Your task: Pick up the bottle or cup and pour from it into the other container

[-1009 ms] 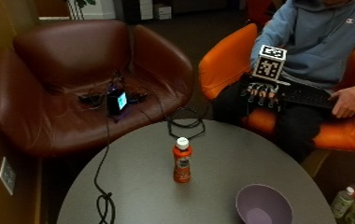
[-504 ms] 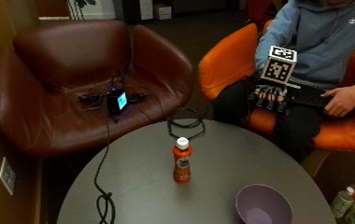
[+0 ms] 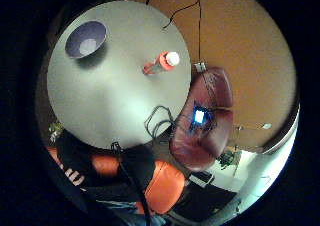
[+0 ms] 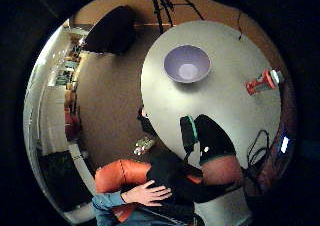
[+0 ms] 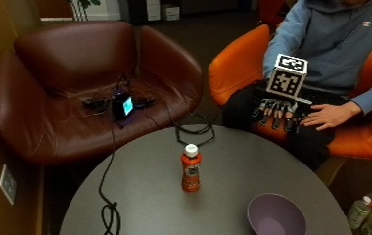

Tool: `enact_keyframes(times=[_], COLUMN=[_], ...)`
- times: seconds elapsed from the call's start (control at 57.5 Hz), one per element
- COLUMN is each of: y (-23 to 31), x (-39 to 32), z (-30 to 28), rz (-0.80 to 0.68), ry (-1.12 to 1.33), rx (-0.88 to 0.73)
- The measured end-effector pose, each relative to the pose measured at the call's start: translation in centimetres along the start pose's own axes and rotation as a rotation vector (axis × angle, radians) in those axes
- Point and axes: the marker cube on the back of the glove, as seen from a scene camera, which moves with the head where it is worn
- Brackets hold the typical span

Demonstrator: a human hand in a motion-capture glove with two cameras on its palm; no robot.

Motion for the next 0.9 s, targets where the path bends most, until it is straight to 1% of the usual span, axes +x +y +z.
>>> enact_keyframes(times=[0.157,0.313,0.904], y=[-1.7,-2.7,-2.4], x=[0.8,3.3,19.8], z=[-0.3,-0.5,3.4], rz=[0.005,0.021,0.216], ry=[-0.011,-0.018,-0.170], rx=[0.039,0.082,0.064])
